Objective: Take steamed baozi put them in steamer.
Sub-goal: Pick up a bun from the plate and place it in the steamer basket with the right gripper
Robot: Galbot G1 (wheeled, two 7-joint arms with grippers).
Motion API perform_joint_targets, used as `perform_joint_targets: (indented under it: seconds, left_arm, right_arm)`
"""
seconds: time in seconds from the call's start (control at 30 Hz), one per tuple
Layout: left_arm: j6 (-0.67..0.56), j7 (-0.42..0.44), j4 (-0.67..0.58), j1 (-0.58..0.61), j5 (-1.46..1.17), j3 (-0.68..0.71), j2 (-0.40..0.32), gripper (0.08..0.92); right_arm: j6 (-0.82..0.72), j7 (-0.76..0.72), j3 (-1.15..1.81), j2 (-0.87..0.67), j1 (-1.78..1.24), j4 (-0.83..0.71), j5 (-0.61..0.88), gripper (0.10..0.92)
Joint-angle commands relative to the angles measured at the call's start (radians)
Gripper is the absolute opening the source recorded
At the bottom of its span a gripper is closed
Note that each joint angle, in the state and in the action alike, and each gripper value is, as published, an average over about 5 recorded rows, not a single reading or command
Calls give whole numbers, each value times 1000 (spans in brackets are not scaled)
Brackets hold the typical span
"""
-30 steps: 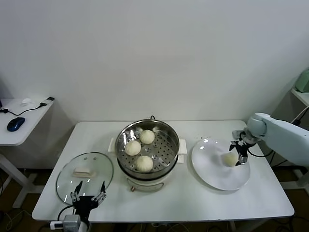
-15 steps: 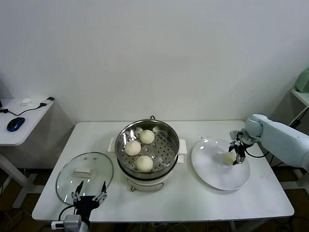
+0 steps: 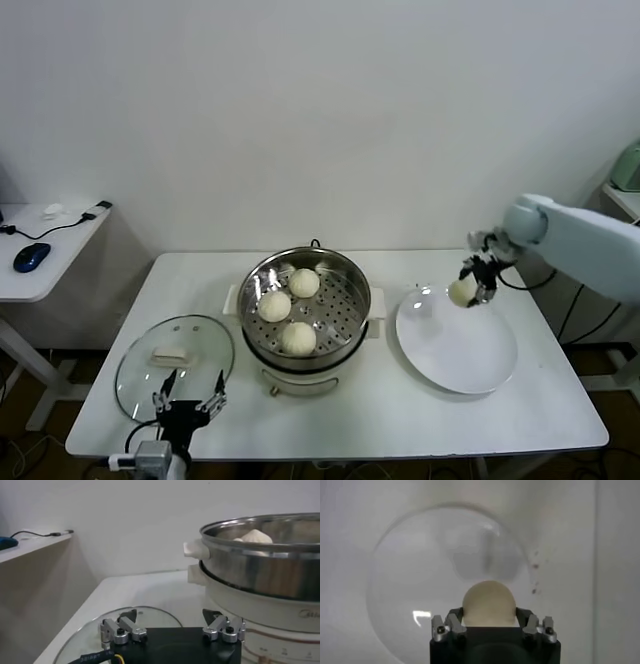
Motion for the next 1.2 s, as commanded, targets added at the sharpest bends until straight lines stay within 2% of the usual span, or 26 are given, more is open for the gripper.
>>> perform_joint_targets:
  seconds: [0.03, 0.17, 0.4, 0.8, 1.2]
  left_arm:
    - [2, 0, -2, 1, 0, 1, 1, 823]
    - [8, 1, -9, -6, -1, 5, 6, 823]
    - [20, 3, -19, -21, -2, 14, 16, 823]
    - [15, 4, -14, -22, -3, 33, 17, 823]
    - [15, 5, 6, -39, -7, 30, 15, 823]
  right_arm:
    - [-198, 102, -308, 99, 524, 404, 491, 696]
    - [-307, 200, -261, 187, 544, 525, 612, 696]
    - [-403, 324, -174, 351, 389, 524, 669, 696]
    - [-450, 395, -167, 438, 129, 345, 541, 696]
    - [-461, 413, -145, 414, 47, 297, 472, 696]
